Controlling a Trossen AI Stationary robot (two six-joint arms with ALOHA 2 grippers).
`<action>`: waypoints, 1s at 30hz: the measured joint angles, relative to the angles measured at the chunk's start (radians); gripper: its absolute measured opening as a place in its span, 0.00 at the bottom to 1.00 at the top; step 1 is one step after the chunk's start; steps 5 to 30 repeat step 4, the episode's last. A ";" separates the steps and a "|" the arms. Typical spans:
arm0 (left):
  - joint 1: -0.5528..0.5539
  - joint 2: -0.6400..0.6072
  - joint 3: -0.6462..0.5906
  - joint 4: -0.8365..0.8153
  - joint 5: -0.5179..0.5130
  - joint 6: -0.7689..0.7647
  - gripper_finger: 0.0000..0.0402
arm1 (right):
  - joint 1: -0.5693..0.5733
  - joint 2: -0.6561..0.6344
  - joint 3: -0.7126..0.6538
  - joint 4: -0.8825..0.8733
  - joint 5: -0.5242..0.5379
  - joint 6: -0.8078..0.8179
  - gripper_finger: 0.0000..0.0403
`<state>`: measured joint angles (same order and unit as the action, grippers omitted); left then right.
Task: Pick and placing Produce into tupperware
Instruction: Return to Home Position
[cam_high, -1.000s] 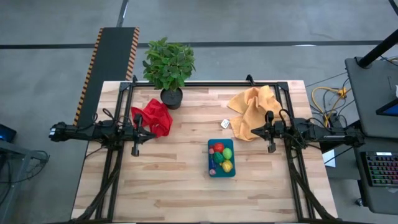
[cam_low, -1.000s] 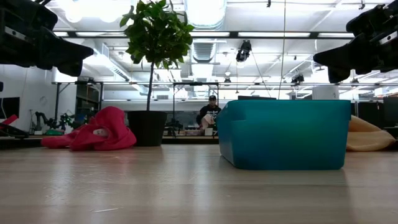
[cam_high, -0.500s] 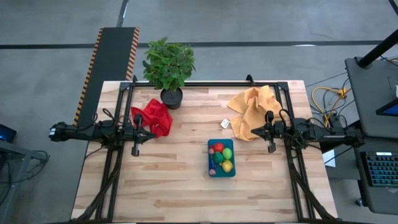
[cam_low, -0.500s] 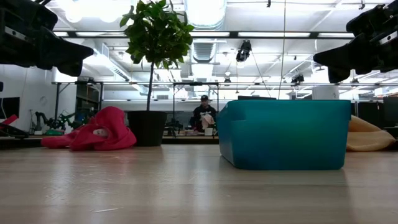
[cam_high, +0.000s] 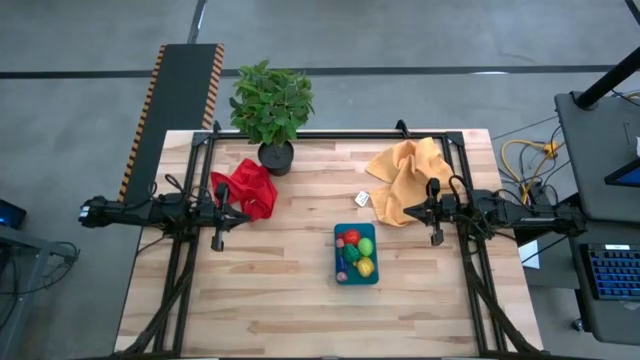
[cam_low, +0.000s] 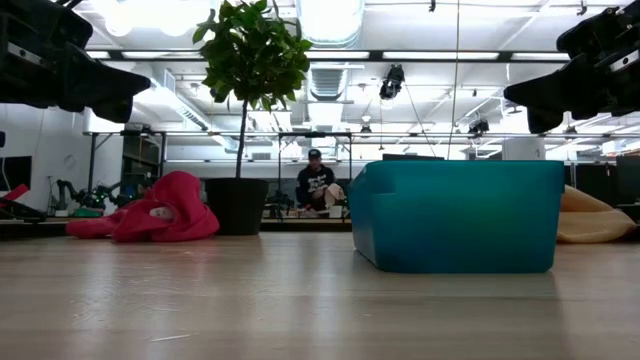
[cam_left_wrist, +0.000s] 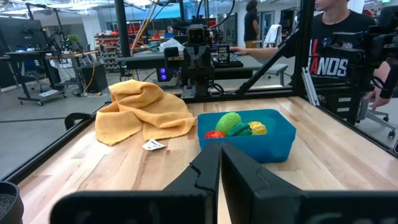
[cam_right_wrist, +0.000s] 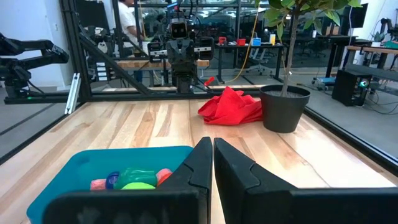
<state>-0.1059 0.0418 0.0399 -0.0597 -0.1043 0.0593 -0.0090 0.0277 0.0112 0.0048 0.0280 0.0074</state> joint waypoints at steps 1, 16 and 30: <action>0.000 0.000 0.000 0.000 0.000 0.000 0.00 | 0.000 0.000 0.000 0.000 0.000 0.000 0.02; 0.000 0.000 0.000 0.000 0.000 0.000 0.00 | 0.000 0.000 0.000 0.000 0.000 0.000 0.02; 0.000 0.000 0.000 0.000 0.000 0.000 0.00 | 0.000 0.000 0.000 0.000 0.000 0.000 0.02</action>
